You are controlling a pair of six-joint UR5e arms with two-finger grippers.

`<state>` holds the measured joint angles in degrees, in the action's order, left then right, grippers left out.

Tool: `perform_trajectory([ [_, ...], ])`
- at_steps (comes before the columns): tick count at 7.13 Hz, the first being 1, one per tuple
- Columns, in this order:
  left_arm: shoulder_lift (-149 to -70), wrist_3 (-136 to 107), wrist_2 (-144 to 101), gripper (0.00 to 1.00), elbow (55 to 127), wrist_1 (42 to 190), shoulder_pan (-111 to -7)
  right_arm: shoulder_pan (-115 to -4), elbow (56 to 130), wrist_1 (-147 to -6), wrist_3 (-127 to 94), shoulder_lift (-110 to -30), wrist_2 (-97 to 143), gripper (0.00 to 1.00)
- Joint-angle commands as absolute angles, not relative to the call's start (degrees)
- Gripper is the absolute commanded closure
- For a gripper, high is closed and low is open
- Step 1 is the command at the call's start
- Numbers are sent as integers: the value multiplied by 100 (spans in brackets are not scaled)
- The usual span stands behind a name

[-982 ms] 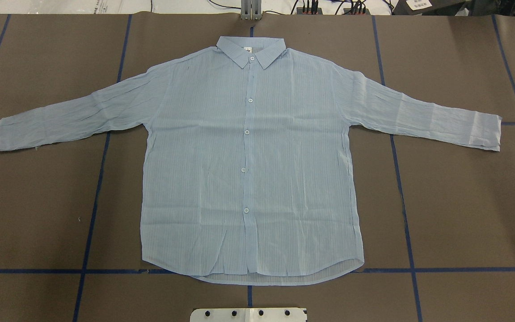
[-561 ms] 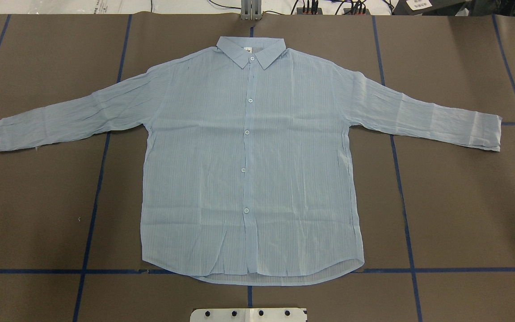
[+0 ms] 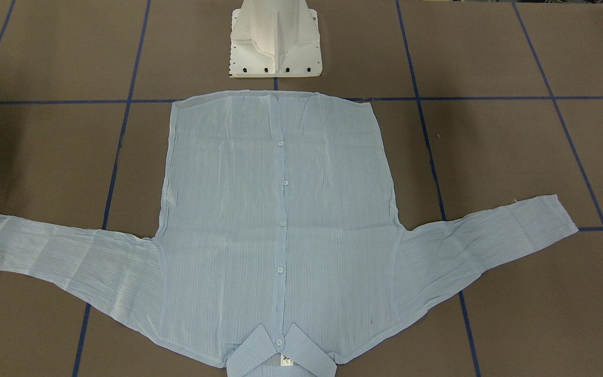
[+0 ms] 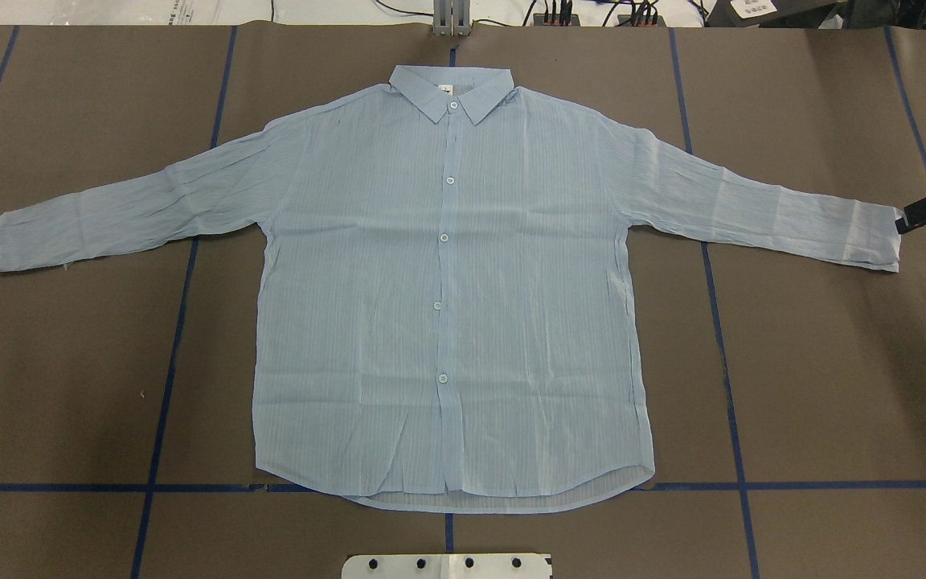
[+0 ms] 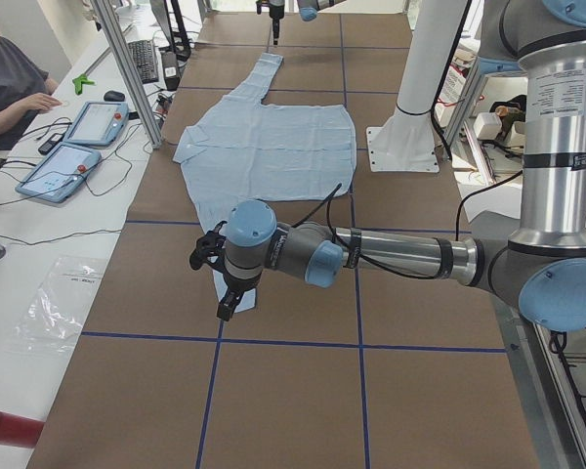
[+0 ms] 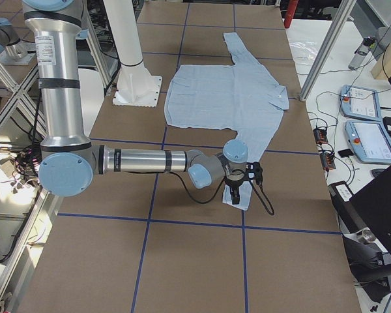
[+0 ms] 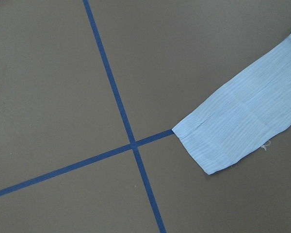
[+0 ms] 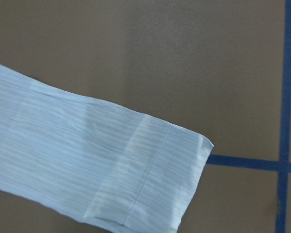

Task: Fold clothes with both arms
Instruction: 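Move the right gripper to the cuff of the sleeve nearest it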

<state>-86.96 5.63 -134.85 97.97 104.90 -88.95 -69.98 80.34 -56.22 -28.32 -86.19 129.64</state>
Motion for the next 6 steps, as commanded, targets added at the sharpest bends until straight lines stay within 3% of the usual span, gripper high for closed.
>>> perform_trajectory([
  [1,-8692,563,-13482,0,9800,10512,-8895,-6645,7304,-4712,-3453,-8437,12666,1],
  [3,-8692,563,-13482,0,9800,10512,-8895,-6566,7190,-4711,-3489,-8455,12665,5],
  [5,-8692,563,-13482,0,9791,10521,-8895,-6531,7216,-4702,-3769,-8464,12691,45],
  [6,-8692,571,-13482,0,9782,10521,-8895,-6522,7225,-4702,-3770,-8464,12691,81],
])
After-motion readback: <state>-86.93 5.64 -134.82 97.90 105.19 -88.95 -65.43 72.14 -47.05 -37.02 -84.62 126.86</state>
